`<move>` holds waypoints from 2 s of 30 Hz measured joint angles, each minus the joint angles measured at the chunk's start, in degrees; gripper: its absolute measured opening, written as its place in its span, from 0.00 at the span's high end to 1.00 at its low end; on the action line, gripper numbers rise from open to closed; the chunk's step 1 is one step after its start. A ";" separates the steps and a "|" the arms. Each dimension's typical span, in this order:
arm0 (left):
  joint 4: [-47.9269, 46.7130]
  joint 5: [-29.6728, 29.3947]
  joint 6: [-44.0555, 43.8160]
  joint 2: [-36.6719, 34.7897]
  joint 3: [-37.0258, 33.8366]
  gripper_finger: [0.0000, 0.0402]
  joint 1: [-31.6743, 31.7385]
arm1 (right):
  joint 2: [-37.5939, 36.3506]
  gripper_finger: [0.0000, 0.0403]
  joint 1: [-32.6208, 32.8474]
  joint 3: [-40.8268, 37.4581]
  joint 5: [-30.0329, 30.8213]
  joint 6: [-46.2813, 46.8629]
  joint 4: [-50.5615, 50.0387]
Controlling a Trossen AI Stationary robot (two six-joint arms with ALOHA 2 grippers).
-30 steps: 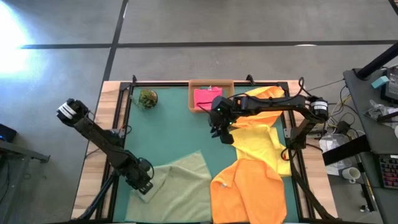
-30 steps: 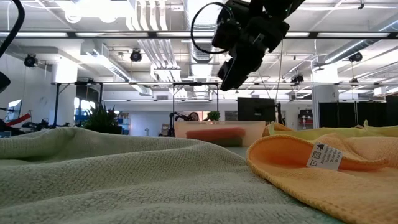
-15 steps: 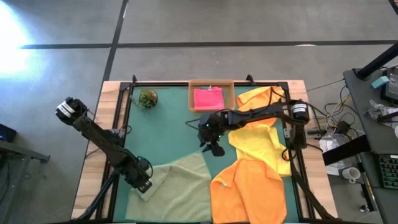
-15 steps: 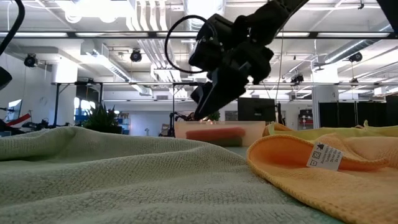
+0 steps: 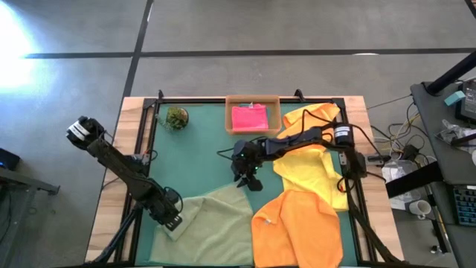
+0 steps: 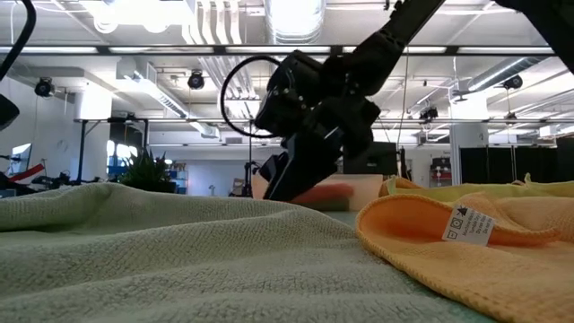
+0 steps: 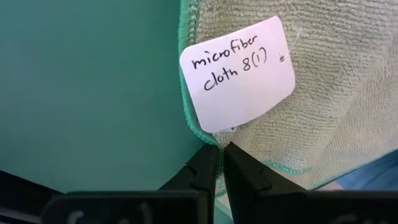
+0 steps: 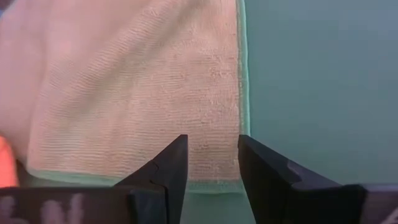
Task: Fold microfiber towels
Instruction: Fold the green microfiber towel
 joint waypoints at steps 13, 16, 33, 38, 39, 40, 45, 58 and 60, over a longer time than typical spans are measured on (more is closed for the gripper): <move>0.04 -0.46 -0.06 0.00 -0.04 0.97 0.02 | 6.63 0.72 0.63 1.86 4.25 3.20 -0.20; 0.02 -0.45 -1.25 -0.01 -0.03 0.97 0.23 | 7.49 0.78 1.22 1.89 5.50 3.49 -1.21; -0.05 -0.47 -1.57 -3.88 0.79 0.97 0.35 | 5.21 0.98 1.75 1.81 5.53 3.33 -2.15; -0.89 -0.46 -1.68 -6.47 0.79 0.97 0.42 | 5.21 0.98 1.49 1.79 5.14 3.23 -2.21; -1.43 -0.46 -1.68 -6.67 0.79 0.97 0.42 | 5.19 0.98 1.49 1.77 5.12 3.21 -2.21; -1.66 -0.45 -1.65 -6.75 0.77 0.97 0.42 | 5.13 0.98 1.49 1.77 5.11 3.20 -2.23; -1.51 -0.44 -1.62 -6.60 0.66 0.91 0.42 | 5.01 0.98 1.49 1.77 5.14 3.10 -2.23; -0.98 -0.35 -1.64 -5.34 0.52 0.72 0.42 | 4.51 0.98 1.11 1.77 4.88 2.94 -2.30; -1.02 -0.34 -1.64 -5.11 0.52 0.73 0.42 | 4.51 0.98 1.11 1.77 5.03 2.90 -2.30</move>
